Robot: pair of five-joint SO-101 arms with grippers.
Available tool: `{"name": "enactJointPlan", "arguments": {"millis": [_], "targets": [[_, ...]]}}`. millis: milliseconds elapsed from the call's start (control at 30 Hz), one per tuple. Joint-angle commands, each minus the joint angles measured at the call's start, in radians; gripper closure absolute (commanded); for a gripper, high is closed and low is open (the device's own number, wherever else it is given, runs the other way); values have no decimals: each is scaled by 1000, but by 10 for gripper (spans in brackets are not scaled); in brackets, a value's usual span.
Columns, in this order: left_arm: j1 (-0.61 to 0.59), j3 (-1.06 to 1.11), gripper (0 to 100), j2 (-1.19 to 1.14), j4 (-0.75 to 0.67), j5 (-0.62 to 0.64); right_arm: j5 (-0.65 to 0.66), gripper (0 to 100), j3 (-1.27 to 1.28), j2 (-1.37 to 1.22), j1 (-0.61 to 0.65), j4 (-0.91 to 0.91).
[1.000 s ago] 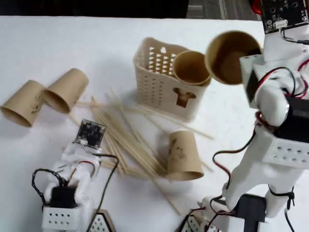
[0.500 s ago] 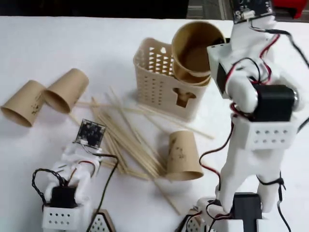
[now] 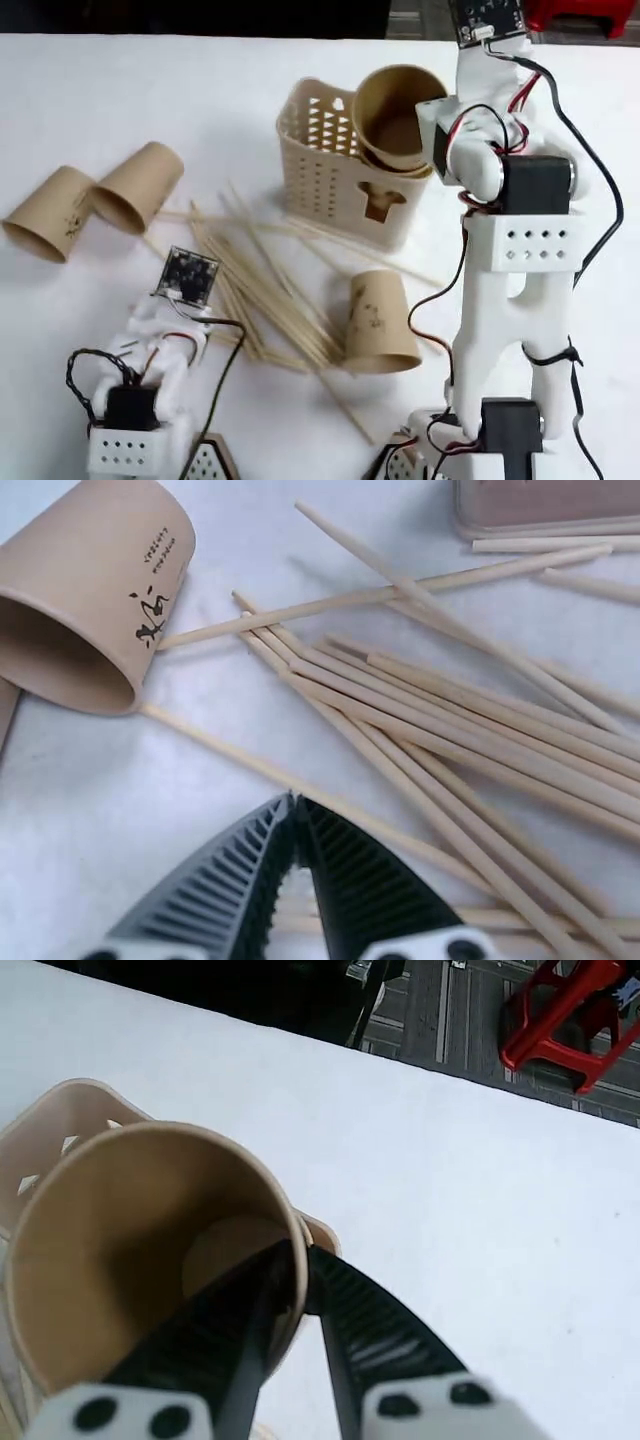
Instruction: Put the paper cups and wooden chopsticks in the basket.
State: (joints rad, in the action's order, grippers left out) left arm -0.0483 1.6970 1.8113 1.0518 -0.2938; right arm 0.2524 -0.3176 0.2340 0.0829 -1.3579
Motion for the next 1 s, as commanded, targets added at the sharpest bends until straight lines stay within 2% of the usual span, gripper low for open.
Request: {"name": "enactJointPlan", "arguments": {"millis": [0, 100, 400, 700, 867, 967], "targets": [[-5, -5, 976, 10, -23, -6, -3, 906, -5, 41, 1, 18], [-5, -5, 976, 10, -23, -6, -5, 845, -8, 44, 1, 15], [-5, -5, 976, 10, -25, -6, 8, 844, -48, 44, 4, -64], [-5, -5, 976, 10, -25, -6, 183, 844, -71, 44, 10, -208], [-5, -5, 976, 10, -25, -6, 273, 844, -66, 101, 88, -351], [-5, -5, 976, 10, -25, -6, 278, 844, -49, 177, 114, -360]]}}
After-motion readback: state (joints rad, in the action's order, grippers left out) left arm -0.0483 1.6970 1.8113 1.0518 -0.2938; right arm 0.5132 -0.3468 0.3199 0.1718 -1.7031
